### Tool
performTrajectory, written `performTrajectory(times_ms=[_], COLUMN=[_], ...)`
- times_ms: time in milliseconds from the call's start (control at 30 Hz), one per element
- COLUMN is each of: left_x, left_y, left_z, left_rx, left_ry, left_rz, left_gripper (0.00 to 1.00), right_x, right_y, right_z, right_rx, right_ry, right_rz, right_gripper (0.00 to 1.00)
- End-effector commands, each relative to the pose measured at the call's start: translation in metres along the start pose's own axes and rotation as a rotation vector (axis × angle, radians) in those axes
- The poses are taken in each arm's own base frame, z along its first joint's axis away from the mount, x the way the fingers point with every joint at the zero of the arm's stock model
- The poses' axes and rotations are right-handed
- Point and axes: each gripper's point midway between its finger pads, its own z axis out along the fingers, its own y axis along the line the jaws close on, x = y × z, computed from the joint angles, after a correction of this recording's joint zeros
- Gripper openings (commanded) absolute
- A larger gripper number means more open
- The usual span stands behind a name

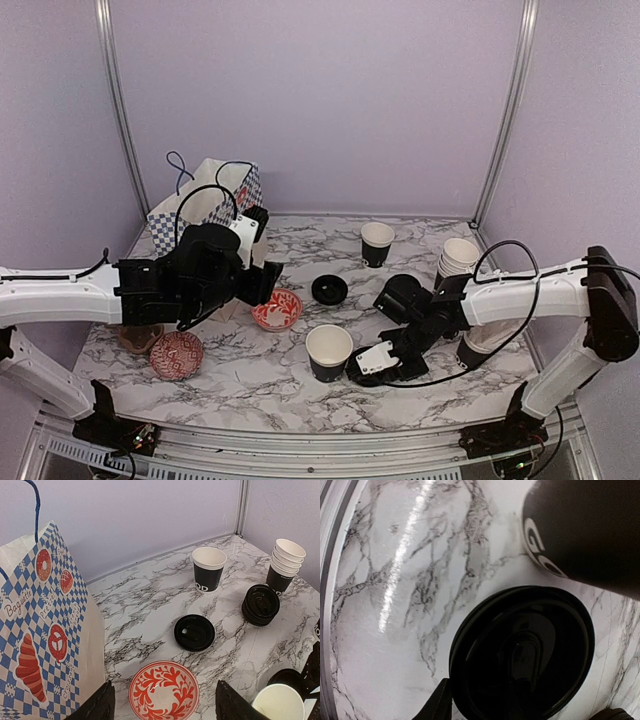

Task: Pack the takeout coffee

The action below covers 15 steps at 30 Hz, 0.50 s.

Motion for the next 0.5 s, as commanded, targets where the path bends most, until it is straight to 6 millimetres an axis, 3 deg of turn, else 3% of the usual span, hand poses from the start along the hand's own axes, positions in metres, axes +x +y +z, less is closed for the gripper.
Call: performTrajectory(times_ms=[0,333,467], left_x=[-0.001,0.001,0.002], left_y=[0.008,0.005,0.004], left_z=[-0.008,-0.009,-0.009], left_rx=[-0.014,0.01,0.014], left_ry=[-0.015,-0.017,-0.013], left_rz=[-0.022,-0.041,-0.037], left_gripper=[0.69,0.69,0.7], right_x=[0.008,0.047,0.059], right_y=[-0.048,-0.128,-0.15], right_z=[-0.016,-0.019,-0.023], right_rx=[0.083,0.202,0.257], right_ry=[-0.041,-0.02,0.002], right_rz=[0.122,0.339,0.382], right_gripper=[0.31,0.22,0.21])
